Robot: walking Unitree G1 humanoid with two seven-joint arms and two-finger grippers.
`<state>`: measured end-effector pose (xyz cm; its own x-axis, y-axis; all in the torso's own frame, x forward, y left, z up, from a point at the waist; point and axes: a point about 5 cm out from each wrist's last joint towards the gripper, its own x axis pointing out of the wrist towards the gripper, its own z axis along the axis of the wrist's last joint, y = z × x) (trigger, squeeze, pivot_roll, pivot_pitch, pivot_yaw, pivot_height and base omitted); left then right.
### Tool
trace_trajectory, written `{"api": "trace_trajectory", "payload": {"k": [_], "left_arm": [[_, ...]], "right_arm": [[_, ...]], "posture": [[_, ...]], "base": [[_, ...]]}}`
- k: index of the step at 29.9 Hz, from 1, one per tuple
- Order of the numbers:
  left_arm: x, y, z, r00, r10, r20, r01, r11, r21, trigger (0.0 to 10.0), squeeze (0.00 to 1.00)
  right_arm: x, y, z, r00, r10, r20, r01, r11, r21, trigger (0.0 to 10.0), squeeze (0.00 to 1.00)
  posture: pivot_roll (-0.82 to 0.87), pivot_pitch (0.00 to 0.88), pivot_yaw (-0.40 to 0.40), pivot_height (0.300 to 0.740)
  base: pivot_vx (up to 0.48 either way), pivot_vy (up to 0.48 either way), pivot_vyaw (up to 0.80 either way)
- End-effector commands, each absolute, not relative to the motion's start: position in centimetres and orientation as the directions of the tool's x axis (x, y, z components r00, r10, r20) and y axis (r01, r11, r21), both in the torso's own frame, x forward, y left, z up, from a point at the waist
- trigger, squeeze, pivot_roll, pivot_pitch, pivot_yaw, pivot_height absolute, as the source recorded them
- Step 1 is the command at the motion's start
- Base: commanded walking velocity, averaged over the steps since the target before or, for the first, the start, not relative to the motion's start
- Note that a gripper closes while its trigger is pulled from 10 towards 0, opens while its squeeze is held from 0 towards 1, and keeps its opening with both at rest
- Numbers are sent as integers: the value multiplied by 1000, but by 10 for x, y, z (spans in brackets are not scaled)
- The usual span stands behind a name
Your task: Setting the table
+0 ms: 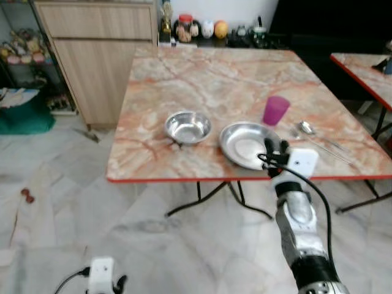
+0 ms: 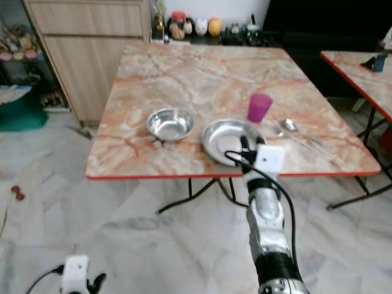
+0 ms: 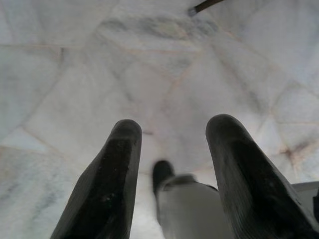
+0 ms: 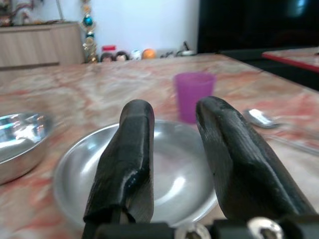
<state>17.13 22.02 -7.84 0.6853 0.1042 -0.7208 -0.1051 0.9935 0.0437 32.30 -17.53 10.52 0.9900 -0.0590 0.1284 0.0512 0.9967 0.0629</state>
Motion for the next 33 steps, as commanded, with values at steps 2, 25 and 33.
{"api": "trace_trajectory", "payload": {"k": [2, 25, 33], "left_arm": [[170, 225, -78, 680, 116, -724, -116, 992, 50, 10000, 0], [171, 217, -80, 683, 93, -724, -104, 994, 29, 10000, 0], [177, 213, -77, 699, 83, -710, -97, 995, 20, 10000, 0]], "right_arm": [[327, -176, 109, 989, -70, 130, 59, 994, 87, 10000, 0], [325, -174, 100, 992, -91, 87, 78, 987, 142, 10000, 812], [327, -174, 101, 992, -96, 83, 84, 987, 138, 10000, 0]], "posture": [[-47, 0, -80, 740], [-43, 0, -75, 740], [-46, 0, -78, 740]], "base": [[0, 0, 0], [0, 0, 0], [0, 0, 0]]}}
